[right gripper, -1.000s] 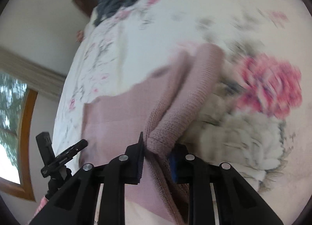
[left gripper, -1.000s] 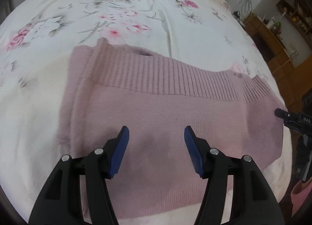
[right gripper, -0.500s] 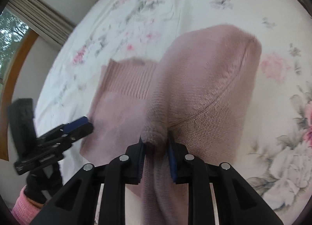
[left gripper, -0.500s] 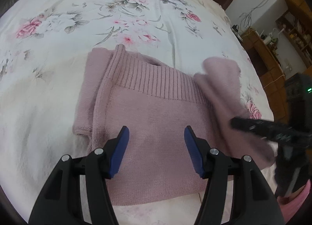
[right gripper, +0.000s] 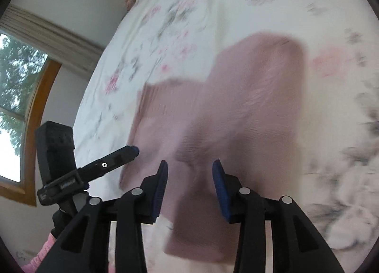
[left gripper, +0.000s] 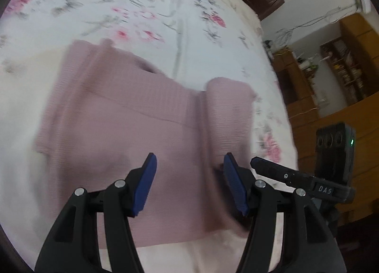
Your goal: Fold small clothes
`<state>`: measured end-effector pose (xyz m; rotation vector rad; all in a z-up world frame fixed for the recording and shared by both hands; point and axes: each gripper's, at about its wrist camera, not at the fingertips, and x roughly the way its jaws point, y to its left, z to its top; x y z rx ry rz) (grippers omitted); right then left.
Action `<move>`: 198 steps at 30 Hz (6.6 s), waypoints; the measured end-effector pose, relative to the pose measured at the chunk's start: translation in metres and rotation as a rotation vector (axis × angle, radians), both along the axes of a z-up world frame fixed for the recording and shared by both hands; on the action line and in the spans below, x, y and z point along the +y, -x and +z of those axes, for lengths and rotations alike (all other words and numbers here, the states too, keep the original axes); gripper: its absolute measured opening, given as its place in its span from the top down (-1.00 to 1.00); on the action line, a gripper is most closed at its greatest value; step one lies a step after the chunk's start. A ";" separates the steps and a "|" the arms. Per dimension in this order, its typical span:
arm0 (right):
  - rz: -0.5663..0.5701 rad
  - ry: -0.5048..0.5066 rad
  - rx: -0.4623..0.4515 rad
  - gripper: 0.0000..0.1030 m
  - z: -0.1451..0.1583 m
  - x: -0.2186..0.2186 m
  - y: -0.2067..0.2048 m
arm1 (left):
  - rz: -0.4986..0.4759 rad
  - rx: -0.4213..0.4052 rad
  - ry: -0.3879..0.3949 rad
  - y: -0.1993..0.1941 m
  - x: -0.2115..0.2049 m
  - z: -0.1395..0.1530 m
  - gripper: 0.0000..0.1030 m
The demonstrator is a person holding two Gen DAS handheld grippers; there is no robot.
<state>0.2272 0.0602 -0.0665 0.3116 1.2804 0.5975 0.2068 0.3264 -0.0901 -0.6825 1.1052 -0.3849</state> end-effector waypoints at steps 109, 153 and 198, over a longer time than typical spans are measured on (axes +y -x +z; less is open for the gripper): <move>0.052 -0.077 0.191 0.02 -0.079 0.016 0.075 | 0.046 0.071 -0.235 0.079 0.132 -0.008 0.16; 0.074 -0.027 0.122 0.01 -0.071 0.023 0.052 | 0.210 0.087 -0.126 0.009 0.174 -0.020 -0.03; -0.008 -0.456 0.151 0.09 -0.043 -0.007 0.017 | -0.004 -0.029 0.249 0.026 0.057 -0.033 0.10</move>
